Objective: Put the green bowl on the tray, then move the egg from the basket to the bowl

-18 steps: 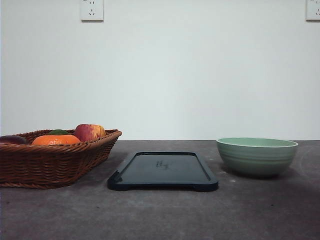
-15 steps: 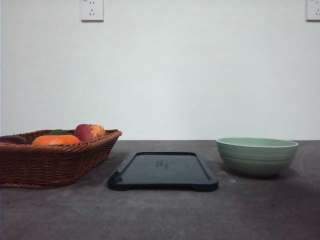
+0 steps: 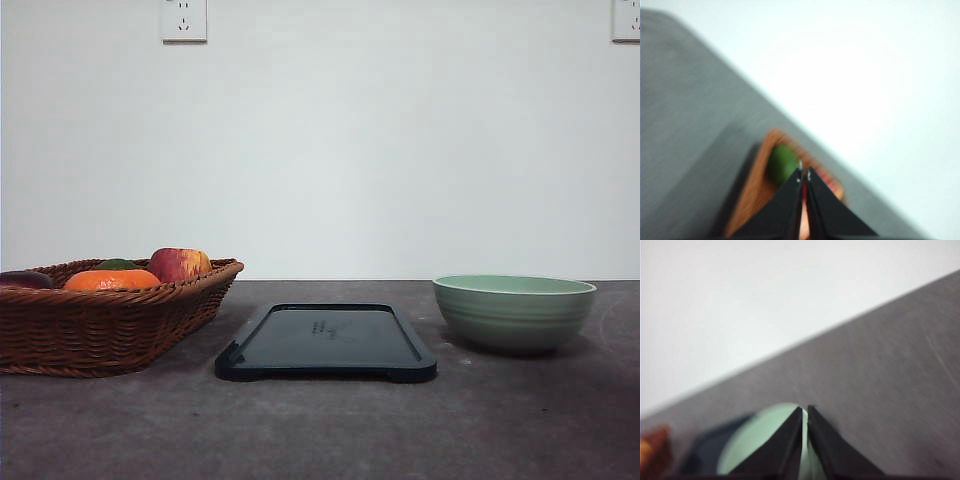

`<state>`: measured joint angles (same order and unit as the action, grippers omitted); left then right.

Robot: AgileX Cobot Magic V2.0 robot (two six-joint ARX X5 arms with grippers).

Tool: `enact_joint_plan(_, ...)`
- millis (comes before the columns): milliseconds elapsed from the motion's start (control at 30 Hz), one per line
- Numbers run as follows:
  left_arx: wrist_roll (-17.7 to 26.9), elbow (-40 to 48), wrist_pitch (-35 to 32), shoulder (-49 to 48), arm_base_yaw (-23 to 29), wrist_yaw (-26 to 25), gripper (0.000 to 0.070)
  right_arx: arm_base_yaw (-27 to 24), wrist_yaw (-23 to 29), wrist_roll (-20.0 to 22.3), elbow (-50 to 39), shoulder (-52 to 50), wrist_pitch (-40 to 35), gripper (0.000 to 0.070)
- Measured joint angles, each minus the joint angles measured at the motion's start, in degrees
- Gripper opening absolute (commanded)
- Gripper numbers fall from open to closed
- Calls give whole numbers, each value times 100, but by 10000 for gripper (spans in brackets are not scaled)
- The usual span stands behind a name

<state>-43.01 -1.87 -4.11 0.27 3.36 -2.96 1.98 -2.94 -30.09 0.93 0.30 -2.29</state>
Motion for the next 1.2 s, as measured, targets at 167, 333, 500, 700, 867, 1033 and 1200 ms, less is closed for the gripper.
enact_joint_plan(167,215,-4,-1143,0,0,-4,0,0,-28,-265,0,0,-1082,7)
enact_joint_plan(333,729,-329,-1086,7,0,-4,0,0,-116,-316,342,0,-762,7)
enact_joint_plan(500,1234,-1513,190,269,0,-4,1,0,-314,-227,1197,192,203,7)
enact_joint_plan(700,1491,-2864,1966,1168,0,-39,1,0,-680,250,2142,866,1000,7)
enact_joint_plan(867,1718,-3668,2107,1885,0,-474,1,0,-808,646,2808,1537,1510,7)
enact_joint_plan(1033,2044,-4097,2628,2586,0,-764,0,0,-1127,1046,3267,2289,1761,7)
enact_joint_plan(1200,2291,-4271,2812,3025,0,-956,0,4,-1515,1363,3642,3103,2161,7)
